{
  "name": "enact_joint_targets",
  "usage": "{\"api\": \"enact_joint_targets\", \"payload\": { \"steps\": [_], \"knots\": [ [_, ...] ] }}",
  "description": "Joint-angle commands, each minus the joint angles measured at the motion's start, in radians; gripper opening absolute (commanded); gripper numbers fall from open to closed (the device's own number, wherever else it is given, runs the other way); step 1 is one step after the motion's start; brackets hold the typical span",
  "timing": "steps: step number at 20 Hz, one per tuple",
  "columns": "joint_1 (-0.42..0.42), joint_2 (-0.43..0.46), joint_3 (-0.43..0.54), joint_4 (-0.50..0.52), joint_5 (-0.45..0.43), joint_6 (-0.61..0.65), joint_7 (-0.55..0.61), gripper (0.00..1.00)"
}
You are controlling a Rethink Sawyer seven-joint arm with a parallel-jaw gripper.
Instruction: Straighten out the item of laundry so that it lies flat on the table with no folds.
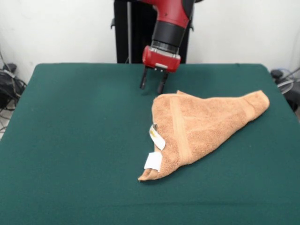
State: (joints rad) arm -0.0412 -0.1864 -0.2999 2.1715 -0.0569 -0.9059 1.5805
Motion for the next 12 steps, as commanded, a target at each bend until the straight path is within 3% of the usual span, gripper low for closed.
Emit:
{"api": "enact_joint_targets", "payload": {
  "steps": [1,5,12],
  "knots": [
    [0.039,0.066,0.046,-0.124,0.099,-0.066,0.189,1.0],
    [0.062,0.085,0.057,-0.131,0.129,-0.071,0.191,1.0],
    [0.207,0.057,0.051,-0.046,0.321,-0.102,0.216,1.0]
  ]
}}
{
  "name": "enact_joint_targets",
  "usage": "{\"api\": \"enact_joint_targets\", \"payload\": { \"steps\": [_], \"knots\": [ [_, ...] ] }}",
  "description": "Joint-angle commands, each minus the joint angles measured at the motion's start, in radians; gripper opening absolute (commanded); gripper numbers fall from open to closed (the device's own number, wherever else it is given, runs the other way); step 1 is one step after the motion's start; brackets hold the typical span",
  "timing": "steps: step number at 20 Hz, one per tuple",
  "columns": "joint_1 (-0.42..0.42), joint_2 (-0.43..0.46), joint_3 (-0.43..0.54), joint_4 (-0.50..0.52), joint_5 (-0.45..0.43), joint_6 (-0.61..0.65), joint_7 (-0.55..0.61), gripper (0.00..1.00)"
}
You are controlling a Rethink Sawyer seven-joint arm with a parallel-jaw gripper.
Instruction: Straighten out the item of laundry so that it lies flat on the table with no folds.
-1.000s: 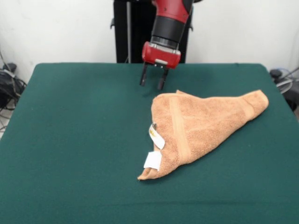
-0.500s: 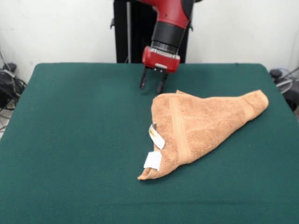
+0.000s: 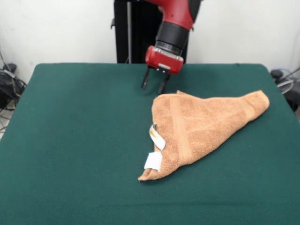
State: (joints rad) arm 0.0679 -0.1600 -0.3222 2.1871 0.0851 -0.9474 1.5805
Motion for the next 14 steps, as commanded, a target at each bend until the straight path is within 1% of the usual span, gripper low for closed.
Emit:
{"api": "enact_joint_targets", "payload": {
  "steps": [1,5,9,14],
  "knots": [
    [0.106,0.034,0.073,-0.06,0.185,-0.065,0.222,1.0],
    [0.129,0.045,0.072,-0.065,0.204,-0.075,0.245,1.0],
    [0.126,0.048,0.075,-0.076,0.175,-0.085,0.267,1.0],
    [0.059,0.044,0.112,-0.101,0.033,-0.105,0.313,1.0]
  ]
}}
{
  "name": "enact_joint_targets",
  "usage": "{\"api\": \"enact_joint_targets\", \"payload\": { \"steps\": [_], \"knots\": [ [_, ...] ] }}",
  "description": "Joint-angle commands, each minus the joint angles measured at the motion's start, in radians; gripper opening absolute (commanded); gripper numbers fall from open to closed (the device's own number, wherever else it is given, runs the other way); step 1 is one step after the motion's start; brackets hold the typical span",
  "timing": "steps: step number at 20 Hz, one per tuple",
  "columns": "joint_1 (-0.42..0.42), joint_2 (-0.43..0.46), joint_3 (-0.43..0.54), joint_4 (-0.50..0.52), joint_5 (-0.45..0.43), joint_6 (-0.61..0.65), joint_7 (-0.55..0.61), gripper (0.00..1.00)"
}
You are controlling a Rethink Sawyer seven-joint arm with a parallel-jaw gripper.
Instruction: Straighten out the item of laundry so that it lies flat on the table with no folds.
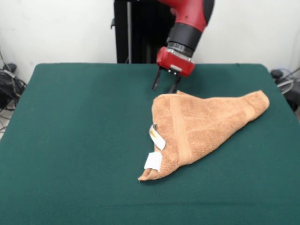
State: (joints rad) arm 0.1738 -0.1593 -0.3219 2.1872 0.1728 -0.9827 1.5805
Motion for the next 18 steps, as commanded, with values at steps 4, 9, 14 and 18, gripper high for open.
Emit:
{"api": "enact_joint_targets", "payload": {
  "steps": [4,9,14,18],
  "knots": [
    [-0.068,0.043,0.123,-0.118,-0.116,-0.113,0.316,1.0],
    [-0.088,0.048,0.134,-0.133,-0.175,-0.176,0.304,1.0],
    [-0.13,0.045,0.17,-0.156,-0.253,-0.169,0.302,1.0],
    [-0.149,0.044,0.187,-0.178,-0.312,-0.178,0.283,1.0]
  ]
}}
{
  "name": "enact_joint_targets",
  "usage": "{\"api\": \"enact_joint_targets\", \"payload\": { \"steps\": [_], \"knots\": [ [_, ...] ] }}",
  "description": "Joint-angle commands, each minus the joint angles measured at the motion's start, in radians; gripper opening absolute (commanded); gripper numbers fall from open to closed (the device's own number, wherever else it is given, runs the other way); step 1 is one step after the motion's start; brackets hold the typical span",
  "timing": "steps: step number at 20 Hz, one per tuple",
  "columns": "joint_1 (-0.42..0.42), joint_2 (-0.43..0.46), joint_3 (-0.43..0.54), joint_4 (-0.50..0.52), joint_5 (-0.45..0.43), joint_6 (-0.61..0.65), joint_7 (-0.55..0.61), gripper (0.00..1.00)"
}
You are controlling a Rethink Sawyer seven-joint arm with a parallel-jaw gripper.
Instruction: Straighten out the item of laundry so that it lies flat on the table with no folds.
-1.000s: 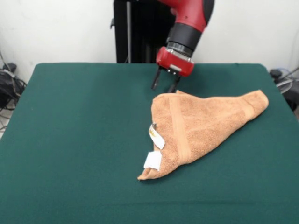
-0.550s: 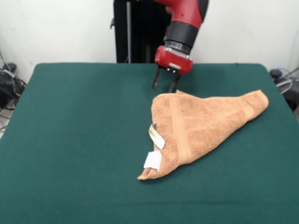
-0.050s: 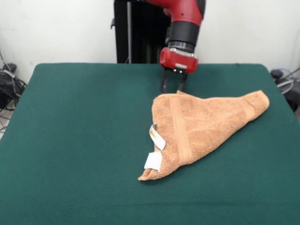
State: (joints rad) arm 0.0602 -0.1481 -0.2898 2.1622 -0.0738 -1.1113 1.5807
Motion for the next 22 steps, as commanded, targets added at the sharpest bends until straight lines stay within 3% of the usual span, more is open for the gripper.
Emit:
{"api": "enact_joint_targets", "payload": {
  "steps": [1,12,22],
  "knots": [
    [-0.037,0.035,0.156,-0.158,-0.076,-0.055,0.273,1.0],
    [-0.047,0.059,0.137,-0.178,-0.062,-0.148,0.234,1.0],
    [-0.054,0.078,0.101,-0.188,-0.04,-0.138,0.199,1.0]
  ]
}}
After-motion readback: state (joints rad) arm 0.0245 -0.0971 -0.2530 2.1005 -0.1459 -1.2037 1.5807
